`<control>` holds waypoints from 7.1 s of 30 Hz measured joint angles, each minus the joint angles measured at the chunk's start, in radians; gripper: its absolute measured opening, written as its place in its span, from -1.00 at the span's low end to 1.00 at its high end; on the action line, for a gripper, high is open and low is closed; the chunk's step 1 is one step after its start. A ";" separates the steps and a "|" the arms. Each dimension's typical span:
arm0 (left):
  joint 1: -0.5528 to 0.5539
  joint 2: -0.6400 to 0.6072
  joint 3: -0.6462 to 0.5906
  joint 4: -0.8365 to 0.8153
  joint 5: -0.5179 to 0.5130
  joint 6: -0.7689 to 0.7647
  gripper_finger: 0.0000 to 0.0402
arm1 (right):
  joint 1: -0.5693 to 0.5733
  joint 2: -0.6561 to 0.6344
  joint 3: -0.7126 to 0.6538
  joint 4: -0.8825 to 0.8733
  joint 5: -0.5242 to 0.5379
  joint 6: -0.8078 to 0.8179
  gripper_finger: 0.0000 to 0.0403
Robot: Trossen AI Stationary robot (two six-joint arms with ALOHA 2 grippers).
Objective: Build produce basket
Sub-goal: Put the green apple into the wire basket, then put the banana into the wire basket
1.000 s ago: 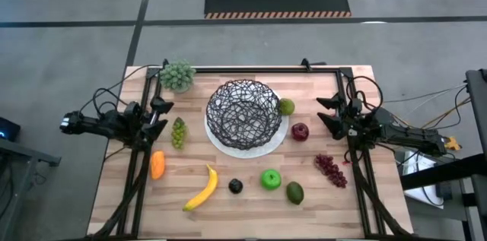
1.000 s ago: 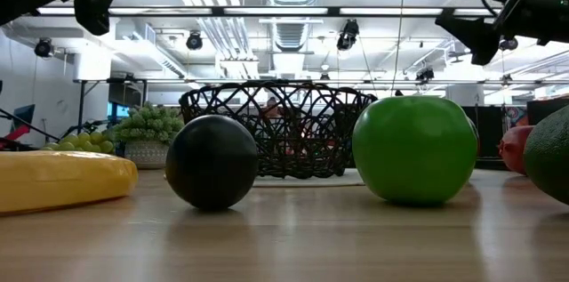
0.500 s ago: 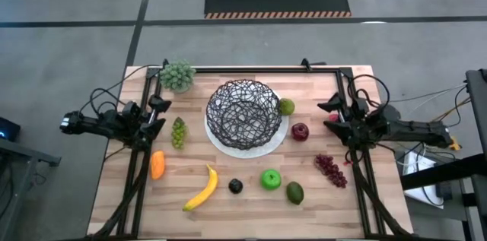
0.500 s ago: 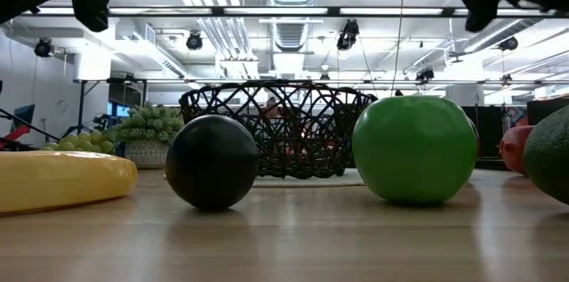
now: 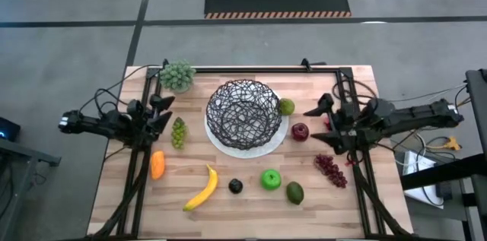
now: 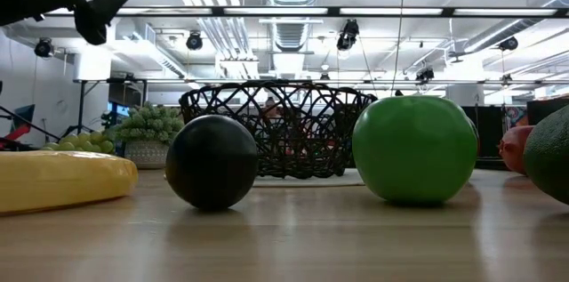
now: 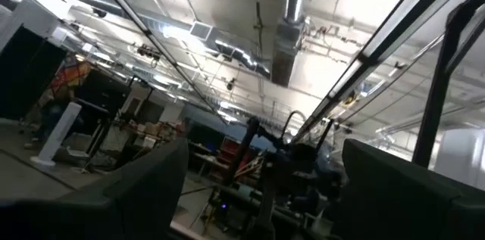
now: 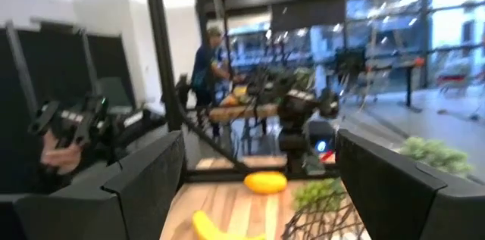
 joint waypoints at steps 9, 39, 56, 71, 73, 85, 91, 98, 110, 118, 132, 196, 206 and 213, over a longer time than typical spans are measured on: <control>-0.001 0.063 0.004 0.018 0.011 0.000 0.66 | 0.091 0.200 0.272 -0.487 0.019 0.155 0.62; 0.000 0.068 0.008 0.041 0.013 0.001 0.66 | 0.362 0.828 0.596 -0.738 0.283 0.216 0.62; 0.000 0.067 0.008 0.044 0.013 0.001 0.66 | 0.368 0.910 0.523 -0.520 0.314 0.125 0.34; 0.000 0.068 0.008 0.053 0.013 0.001 0.66 | 0.382 0.857 0.280 -0.182 0.344 0.084 -0.62; 0.000 0.068 0.008 0.056 0.013 0.001 0.66 | 0.382 0.857 0.265 -0.154 0.344 0.084 -0.64; 0.000 0.069 0.008 0.058 0.013 0.002 0.66 | 0.380 0.857 0.265 -0.143 0.348 0.076 -0.26; 0.000 0.070 0.008 0.060 0.013 0.002 0.66 | 0.380 0.860 0.250 -0.139 0.367 0.095 -0.15; 0.000 0.070 0.008 0.063 0.013 0.002 0.66 | 0.380 0.868 0.202 -0.033 0.367 0.111 -0.26; 0.000 0.070 0.008 0.065 0.013 0.002 0.66 | 0.380 0.870 0.190 -0.022 0.358 0.105 -0.93; 0.000 0.070 0.008 0.065 0.013 0.006 0.66 | 0.380 0.867 0.202 -0.022 0.352 0.092 -0.95; 0.000 0.070 0.008 0.065 0.013 0.006 0.66 | 0.313 0.793 0.335 -0.032 0.198 0.062 -0.96; -0.001 0.092 0.008 0.092 0.022 0.017 0.66 | -0.399 1.120 0.722 -0.194 0.288 0.094 -0.28; -0.001 0.250 0.019 0.089 0.023 -0.079 0.66 | -0.307 0.803 0.657 -0.384 0.282 -0.076 -0.20; 0.000 0.364 0.144 0.083 -0.052 -0.075 0.66 | -0.157 0.580 0.426 -0.269 0.277 -0.189 -0.26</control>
